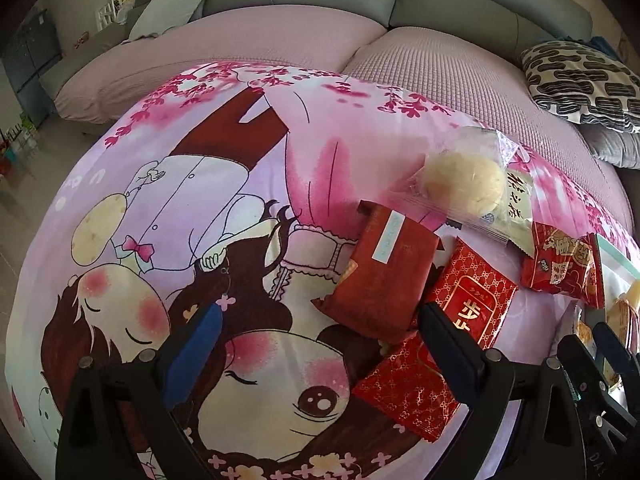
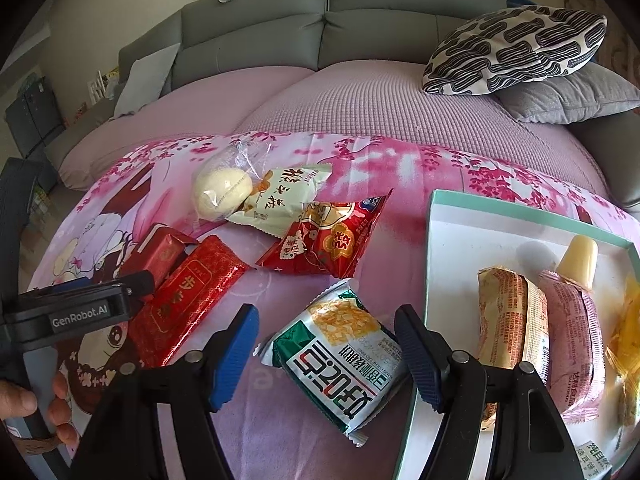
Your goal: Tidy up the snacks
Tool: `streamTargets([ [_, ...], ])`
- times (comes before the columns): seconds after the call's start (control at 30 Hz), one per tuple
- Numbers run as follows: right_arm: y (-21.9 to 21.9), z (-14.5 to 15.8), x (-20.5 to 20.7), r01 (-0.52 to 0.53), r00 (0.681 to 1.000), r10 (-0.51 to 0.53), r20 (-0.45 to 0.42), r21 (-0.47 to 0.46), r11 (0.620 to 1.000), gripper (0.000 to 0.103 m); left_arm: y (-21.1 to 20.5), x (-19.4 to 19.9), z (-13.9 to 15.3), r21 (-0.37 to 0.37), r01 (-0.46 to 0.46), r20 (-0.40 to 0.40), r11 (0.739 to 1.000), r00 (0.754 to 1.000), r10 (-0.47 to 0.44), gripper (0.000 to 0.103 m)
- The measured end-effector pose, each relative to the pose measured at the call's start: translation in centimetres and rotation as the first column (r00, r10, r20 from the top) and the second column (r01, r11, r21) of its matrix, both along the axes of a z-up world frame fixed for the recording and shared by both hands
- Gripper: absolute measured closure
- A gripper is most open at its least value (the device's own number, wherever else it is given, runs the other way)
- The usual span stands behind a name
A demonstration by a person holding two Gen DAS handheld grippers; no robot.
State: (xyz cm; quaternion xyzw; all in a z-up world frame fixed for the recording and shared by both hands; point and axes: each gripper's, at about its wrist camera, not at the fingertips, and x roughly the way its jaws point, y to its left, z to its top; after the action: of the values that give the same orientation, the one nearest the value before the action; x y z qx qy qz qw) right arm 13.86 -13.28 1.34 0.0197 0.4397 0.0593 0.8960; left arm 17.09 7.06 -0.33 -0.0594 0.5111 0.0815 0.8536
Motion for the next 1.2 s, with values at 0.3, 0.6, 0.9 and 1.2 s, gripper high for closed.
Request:
streamTargets([
  [0.3, 0.3, 0.0, -0.4, -0.030, 0.999, 0.030, -0.036, -0.015, 0.999, 0.030, -0.1, -0.8, 1.2, 0.008, 0.005, 0.028, 1.000, 1.000, -0.005, 0.005],
  [0.6, 0.2, 0.3, -1.3, -0.021, 0.996, 0.025, -0.082, 0.051, 0.999, 0.030, -2.2, -1.2, 2.5, -0.022, 0.089, 0.062, 0.996, 0.994, -0.088, 0.007],
  [0.9, 0.2, 0.2, -2.3, 0.011, 0.997, -0.004, -0.083, 0.083, 0.996, 0.047, -4.9, -1.2, 3.2, -0.067, 0.211, 0.097, 0.975, 0.974, -0.204, 0.020],
  [1.2, -0.2, -0.1, -2.4, 0.014, 0.996, -0.005, -0.089, 0.093, 0.996, 0.048, -7.3, -0.4, 1.8, -0.140, 0.317, 0.072, 0.938, 0.948, -0.310, 0.031],
])
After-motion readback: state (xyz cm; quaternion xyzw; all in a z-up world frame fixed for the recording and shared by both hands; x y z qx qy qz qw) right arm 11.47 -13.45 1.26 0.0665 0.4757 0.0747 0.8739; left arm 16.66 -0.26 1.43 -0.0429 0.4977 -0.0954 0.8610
